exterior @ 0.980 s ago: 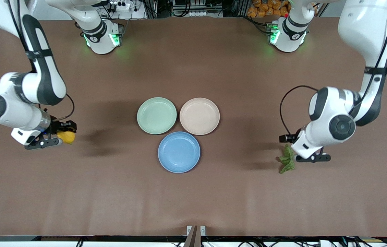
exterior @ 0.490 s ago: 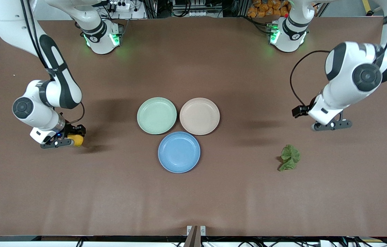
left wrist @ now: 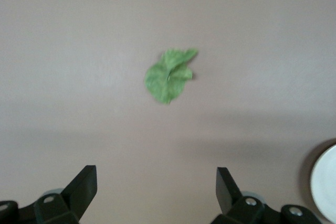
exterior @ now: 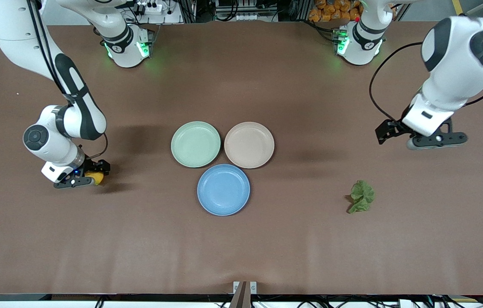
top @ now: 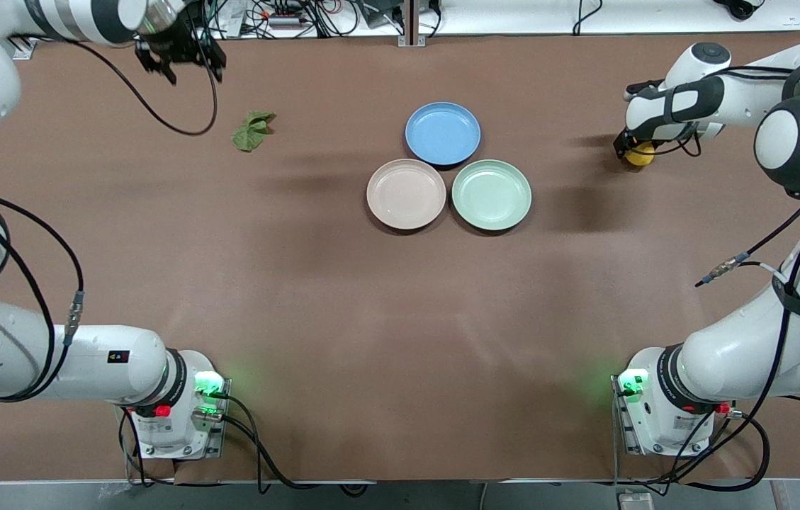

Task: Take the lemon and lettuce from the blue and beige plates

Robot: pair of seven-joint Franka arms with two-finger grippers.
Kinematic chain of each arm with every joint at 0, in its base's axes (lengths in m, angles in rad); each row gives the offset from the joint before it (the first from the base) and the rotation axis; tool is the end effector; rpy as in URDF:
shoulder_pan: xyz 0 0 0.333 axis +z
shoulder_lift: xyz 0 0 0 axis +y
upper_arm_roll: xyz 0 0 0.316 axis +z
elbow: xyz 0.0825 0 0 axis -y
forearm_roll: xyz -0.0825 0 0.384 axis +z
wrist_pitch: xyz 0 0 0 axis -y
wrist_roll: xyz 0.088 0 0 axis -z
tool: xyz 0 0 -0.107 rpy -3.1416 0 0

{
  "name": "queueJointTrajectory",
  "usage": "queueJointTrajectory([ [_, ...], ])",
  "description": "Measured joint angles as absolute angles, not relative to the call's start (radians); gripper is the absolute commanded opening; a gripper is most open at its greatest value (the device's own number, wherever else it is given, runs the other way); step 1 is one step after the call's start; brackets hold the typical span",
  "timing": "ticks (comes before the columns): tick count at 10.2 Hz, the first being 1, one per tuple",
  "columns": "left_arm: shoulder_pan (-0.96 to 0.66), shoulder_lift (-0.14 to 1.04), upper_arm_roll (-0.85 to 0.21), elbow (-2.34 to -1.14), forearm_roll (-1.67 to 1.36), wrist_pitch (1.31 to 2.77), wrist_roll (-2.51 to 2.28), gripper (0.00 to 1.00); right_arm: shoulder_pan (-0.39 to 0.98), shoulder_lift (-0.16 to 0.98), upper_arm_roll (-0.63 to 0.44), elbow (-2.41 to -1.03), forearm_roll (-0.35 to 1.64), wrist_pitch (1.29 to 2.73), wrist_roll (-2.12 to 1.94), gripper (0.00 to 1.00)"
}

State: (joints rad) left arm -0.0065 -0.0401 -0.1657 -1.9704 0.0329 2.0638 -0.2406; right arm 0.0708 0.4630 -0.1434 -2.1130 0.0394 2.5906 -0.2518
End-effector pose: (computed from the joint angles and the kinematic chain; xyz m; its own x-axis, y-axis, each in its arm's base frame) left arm 0.5516 -0.0952 0.4996 0.9891 0.0536 0.1373 0.0548 -0.9985 -0.0048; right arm 0.5790 -0.0430 0.1959 0.9869 0.1609 0.0092 0.1603 -0.9860 0.0463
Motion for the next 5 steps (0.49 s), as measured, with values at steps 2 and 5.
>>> queueJointTrajectory([
  [2, -0.024, -0.042, -0.166, -1.871, 0.033, 1.950, -0.217, 1.00, 0.075, 0.399, -0.143, -1.990, 0.040, 2.275, -0.251, 1.00],
  [5, -0.029, -0.040, -0.166, -1.716, 0.033, 1.725, -0.174, 1.00, 0.074, 0.280, -0.144, -1.847, 0.040, 1.984, -0.251, 1.00],
])
